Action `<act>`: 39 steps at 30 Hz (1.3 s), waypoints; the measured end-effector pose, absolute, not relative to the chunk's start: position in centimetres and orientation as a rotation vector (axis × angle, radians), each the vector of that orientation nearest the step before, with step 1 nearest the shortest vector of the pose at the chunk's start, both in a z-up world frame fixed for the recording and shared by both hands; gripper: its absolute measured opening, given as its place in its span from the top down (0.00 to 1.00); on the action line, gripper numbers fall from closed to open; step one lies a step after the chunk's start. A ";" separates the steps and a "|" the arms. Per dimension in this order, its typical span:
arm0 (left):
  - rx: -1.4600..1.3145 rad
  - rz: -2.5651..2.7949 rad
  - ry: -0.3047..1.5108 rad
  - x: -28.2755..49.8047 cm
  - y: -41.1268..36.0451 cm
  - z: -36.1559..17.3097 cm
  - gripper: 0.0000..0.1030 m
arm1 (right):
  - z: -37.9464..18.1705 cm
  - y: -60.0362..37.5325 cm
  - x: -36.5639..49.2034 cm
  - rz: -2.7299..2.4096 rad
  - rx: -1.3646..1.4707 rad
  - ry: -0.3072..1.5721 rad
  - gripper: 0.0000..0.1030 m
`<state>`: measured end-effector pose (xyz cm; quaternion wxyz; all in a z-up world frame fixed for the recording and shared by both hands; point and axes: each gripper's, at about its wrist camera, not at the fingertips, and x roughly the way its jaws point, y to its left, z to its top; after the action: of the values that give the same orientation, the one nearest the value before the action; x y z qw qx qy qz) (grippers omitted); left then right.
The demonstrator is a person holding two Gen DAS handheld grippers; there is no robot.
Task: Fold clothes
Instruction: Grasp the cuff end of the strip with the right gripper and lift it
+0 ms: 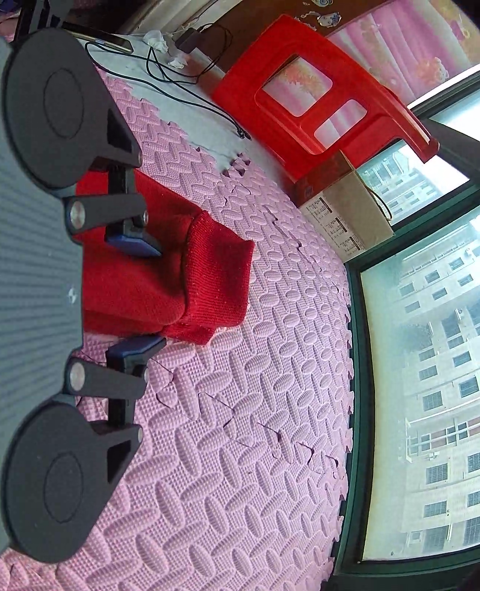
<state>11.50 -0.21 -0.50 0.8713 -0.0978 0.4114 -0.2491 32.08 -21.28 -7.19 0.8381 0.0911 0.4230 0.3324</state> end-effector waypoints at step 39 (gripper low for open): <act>-0.326 -0.442 0.806 9.2 3.7 -1.8 0.78 | 6.9 -23.3 14.2 0.989 0.114 0.511 0.83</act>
<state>9.21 3.71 -1.82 0.8835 -0.1566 0.3870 -0.2125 14.23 -23.34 6.91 0.8475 0.0542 0.2424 0.4691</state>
